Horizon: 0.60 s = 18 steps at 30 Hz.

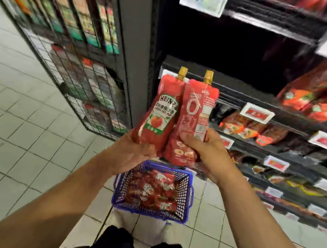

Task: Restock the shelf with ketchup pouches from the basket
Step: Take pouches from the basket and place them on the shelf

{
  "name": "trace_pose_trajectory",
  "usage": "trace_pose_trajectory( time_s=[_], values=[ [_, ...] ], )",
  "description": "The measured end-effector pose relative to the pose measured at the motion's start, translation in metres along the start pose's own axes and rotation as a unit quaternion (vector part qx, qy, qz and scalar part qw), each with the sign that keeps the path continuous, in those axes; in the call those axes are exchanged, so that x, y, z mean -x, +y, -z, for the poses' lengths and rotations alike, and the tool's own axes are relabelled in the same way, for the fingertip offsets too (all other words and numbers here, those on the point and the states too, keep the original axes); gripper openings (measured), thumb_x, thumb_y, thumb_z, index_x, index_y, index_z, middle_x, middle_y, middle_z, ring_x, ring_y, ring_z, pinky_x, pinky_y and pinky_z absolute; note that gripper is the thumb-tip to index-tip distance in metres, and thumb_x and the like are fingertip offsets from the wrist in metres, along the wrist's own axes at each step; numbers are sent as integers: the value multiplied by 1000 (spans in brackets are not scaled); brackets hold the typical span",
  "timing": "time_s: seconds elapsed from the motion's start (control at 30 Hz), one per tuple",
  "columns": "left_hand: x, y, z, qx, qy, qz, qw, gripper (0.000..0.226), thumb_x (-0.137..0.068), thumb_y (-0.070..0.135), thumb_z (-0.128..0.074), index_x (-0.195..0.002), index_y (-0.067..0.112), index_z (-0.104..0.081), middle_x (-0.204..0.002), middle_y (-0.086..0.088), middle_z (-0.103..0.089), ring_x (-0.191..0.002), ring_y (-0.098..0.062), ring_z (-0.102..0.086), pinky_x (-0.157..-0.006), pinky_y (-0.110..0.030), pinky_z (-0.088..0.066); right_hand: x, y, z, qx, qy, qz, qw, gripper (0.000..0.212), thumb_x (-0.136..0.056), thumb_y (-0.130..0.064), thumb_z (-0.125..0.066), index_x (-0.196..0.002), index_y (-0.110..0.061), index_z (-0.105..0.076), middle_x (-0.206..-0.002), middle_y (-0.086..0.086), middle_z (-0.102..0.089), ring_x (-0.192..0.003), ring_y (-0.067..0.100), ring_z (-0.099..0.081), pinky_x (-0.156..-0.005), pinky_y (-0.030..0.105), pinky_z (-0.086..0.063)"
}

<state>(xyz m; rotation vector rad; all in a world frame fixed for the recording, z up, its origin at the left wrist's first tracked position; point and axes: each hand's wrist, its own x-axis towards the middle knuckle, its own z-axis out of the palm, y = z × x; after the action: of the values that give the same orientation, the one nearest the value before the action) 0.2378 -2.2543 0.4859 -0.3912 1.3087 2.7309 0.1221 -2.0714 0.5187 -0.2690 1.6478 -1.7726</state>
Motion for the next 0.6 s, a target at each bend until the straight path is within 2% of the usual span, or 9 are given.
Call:
trace_pose_trajectory(
  time_s=[0.03,0.1,0.2,0.27,0.33,0.37,0.47,0.5,0.6],
  values=[
    [0,12,-3,18,-3,4,1000,58,-58,10,-93,-111,13,-70,-115,-18,-58,-109,-34,-52,-104,-50,-40,2,-11,-4,-25,14,8,1000,37,-75,-22,-82,-109,-19,-70,-104,7,-77,-89,20,-74,-77,36,-59],
    [-2,32,-9,20,-3,10,1000,80,-51,24,-100,-119,5,-62,-125,-23,-46,-117,-39,-41,-112,-58,-30,7,-29,-12,-51,28,17,998,26,-80,-29,-77,-106,-26,-74,-108,8,-76,-91,21,-74,-78,36,-59],
    [-4,56,-17,-22,-33,11,999,106,-50,27,-100,-140,1,-49,-132,-24,-51,-119,-38,-48,-115,-65,-29,15,-54,-23,-46,59,35,997,27,-79,-37,-78,-104,-29,-75,-106,8,-76,-88,24,-75,-74,37,-59],
    [-6,65,-23,-11,-70,13,997,100,-57,26,-97,-144,12,-49,-137,-20,-57,-122,-37,-55,-111,-61,-37,19,-65,-26,-59,89,44,993,39,-79,-37,-80,-113,-21,-71,-104,12,-76,-85,27,-74,-73,40,-59],
    [-8,73,-31,6,-103,25,994,82,-71,26,-89,-144,21,-52,-142,-16,-57,-125,-35,-58,-107,-56,-44,23,-76,-30,-77,119,40,989,58,-75,-37,-83,-123,-12,-63,-105,15,-75,-83,30,-74,-70,42,-59],
    [-10,75,-35,13,-110,30,993,72,-77,24,-84,-143,22,-53,-141,-16,-58,-125,-36,-59,-104,-56,-47,24,-80,-30,-94,121,31,988,60,-73,-37,-84,-121,-8,-62,-102,16,-75,-79,29,-73,-66,40,-59],
    [-17,74,-50,25,-70,52,996,54,-79,27,-76,-130,21,-63,-132,-19,-64,-114,-37,-66,-94,-58,-53,29,-92,-22,-207,91,-25,974,38,-70,-41,-82,-90,-10,-71,-76,10,-70,-59,22,-68,-51,30,-54],
    [-20,71,-54,23,-51,59,997,54,-76,31,-78,-127,19,-65,-130,-19,-65,-114,-37,-66,-95,-57,-54,28,-93,-18,-263,76,-55,960,39,-68,-43,-83,-89,-12,-69,-74,6,-66,-57,20,-65,-50,28,-52],
    [-33,63,-60,-3,-2,73,997,64,-74,36,-81,-131,16,-61,-128,-19,-66,-118,-39,-64,-100,-59,-50,27,-90,-1,-429,-25,-143,892,72,-60,-50,-81,-112,-7,-57,-75,2,-57,-63,15,-55,-64,25,-48]
  ],
)
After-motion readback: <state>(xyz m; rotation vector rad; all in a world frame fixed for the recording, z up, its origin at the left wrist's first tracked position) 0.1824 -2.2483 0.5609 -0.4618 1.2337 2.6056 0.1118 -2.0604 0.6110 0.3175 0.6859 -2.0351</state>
